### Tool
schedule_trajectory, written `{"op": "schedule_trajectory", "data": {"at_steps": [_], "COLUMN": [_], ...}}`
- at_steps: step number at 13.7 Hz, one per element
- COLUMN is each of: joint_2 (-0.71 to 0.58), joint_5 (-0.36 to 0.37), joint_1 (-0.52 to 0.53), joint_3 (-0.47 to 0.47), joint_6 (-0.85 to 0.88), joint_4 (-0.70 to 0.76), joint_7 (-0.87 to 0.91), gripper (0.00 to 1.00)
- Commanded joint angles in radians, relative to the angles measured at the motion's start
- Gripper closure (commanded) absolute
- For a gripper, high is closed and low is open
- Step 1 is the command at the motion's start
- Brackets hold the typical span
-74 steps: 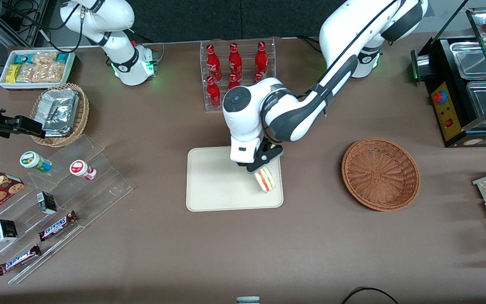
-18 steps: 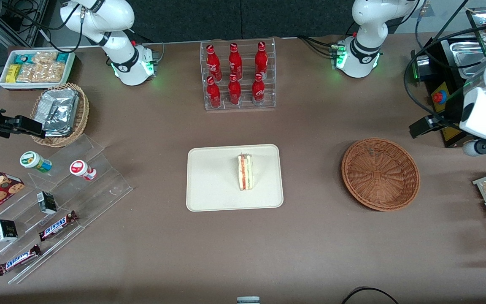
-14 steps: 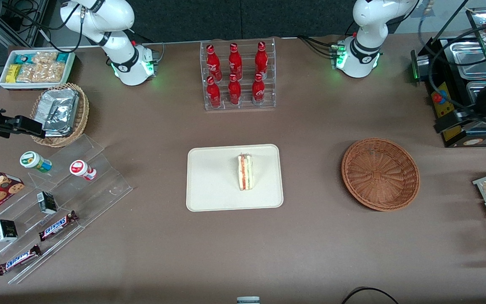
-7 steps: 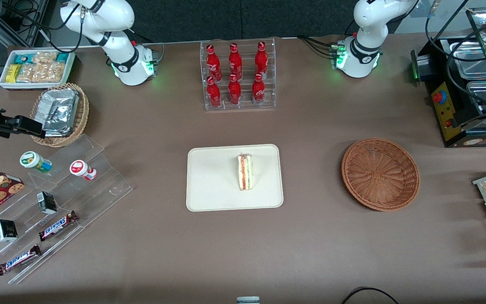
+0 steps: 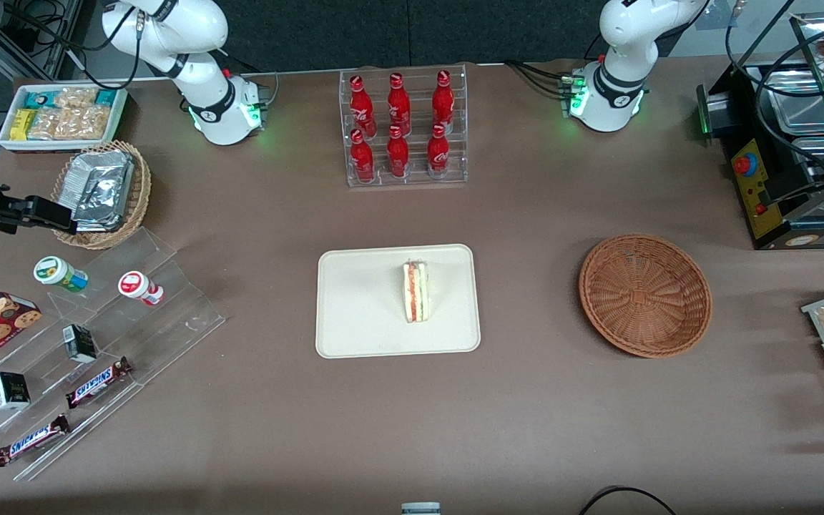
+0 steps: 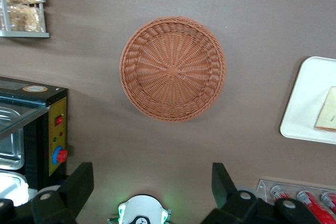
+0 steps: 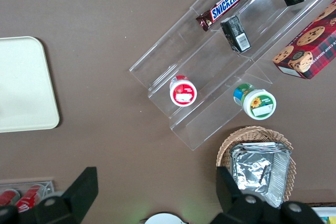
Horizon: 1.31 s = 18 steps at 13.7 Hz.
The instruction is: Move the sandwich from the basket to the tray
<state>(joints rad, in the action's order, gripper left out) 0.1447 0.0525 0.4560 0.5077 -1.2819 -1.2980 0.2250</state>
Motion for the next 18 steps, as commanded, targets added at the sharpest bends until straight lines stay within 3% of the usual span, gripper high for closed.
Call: {"op": "schedule_trajectory", "data": {"at_steps": [1,3,6,14,18], "joint_2": [-0.034,-0.040,-0.062,-0.109,-0.100], "joint_5": [-0.022,-0.023,-0.110,-0.128,-0.126], "joint_1": [0.010,-0.064,-0.285,-0.309,-0.413], "joint_3": [0.009,-0.058,-0.346,-0.394,-0.472], "joint_6": [0.004,0.007,0.009,0.012,0.009], "joint_4": [-0.024,-0.023,-0.024,-0.041,-0.038], "joint_7": [-0.012,-0.012,-0.021,-0.030,-0.029], "gripper": [0.01,0.01,0.01,0.01,0.01]}}
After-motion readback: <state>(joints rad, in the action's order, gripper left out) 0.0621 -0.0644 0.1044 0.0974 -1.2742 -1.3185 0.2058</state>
